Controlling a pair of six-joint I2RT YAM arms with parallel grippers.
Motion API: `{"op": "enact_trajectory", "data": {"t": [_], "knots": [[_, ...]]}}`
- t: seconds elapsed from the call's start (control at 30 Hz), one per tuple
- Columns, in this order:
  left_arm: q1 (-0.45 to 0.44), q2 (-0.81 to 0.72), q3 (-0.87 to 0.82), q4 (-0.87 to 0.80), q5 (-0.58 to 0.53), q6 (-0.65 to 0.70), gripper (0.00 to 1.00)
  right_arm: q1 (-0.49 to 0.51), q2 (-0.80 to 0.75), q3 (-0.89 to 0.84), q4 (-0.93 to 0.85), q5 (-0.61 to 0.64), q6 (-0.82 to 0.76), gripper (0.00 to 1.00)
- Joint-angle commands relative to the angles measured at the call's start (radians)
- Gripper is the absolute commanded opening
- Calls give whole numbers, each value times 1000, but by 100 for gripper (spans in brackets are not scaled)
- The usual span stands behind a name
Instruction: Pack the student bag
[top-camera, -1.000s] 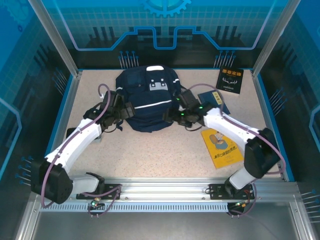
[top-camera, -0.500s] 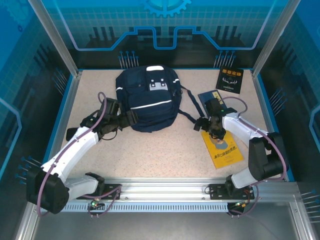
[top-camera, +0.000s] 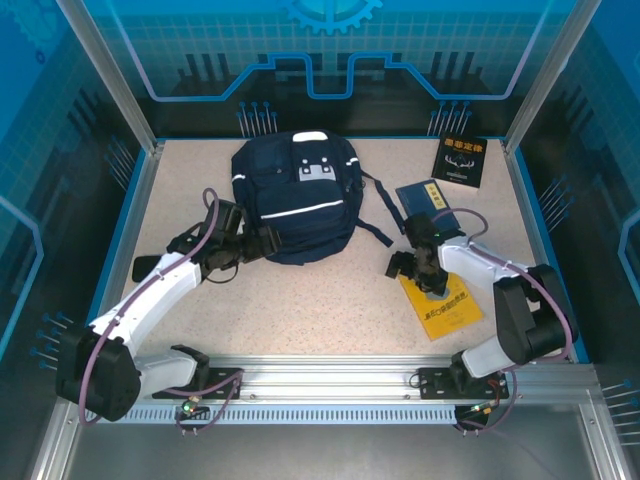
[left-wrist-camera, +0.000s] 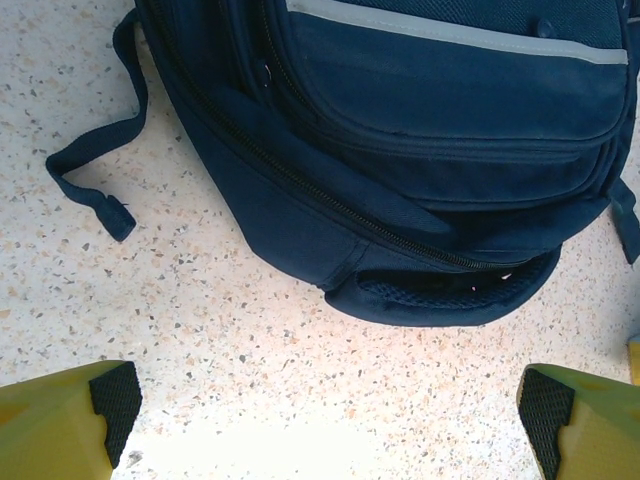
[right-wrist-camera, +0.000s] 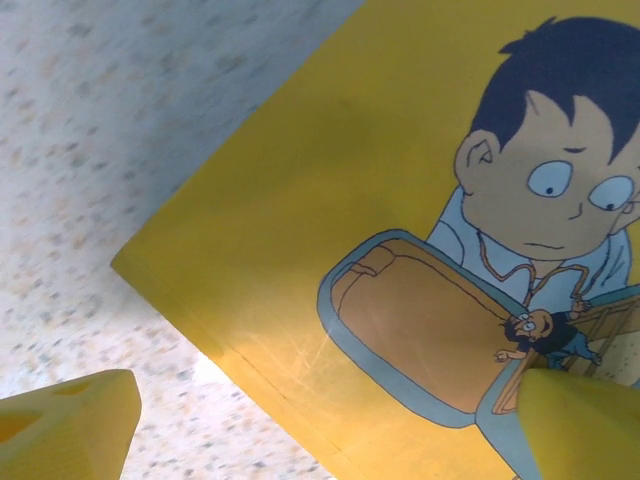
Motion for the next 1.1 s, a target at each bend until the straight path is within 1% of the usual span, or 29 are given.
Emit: {"op": "enact_trajectory", "data": {"t": [0.0,0.07,0.17,0.23,0.3,0.43,0.57,0.7,0.77,0.97,1.07], "knots": [[6,1,-19,49,26,-16,99,98,112,21,105,-218,119,97],[4,-3,-30,63,44,-27,99,115,171,90,131,-259,135,96],[-10,-5,-55,92,72,-64,99,121,234,182,138,-243,119,96],[-31,-3,-71,116,81,-83,99,110,256,247,102,-225,78,96],[-58,-1,-76,126,76,-100,99,98,246,293,55,-196,14,95],[-127,2,-75,141,85,-180,99,57,215,354,-112,-85,-190,98],[-200,7,-87,217,80,-249,99,-48,190,303,-157,-79,-322,100],[-253,34,-76,264,61,-276,99,-125,186,252,-150,-58,-364,100],[-275,54,-68,279,58,-290,99,-141,191,230,-147,-49,-346,100],[-330,108,-53,298,59,-313,99,-139,146,130,-92,-124,-296,99],[-360,130,-40,303,39,-301,99,-139,94,76,-66,-225,-280,98]]}}
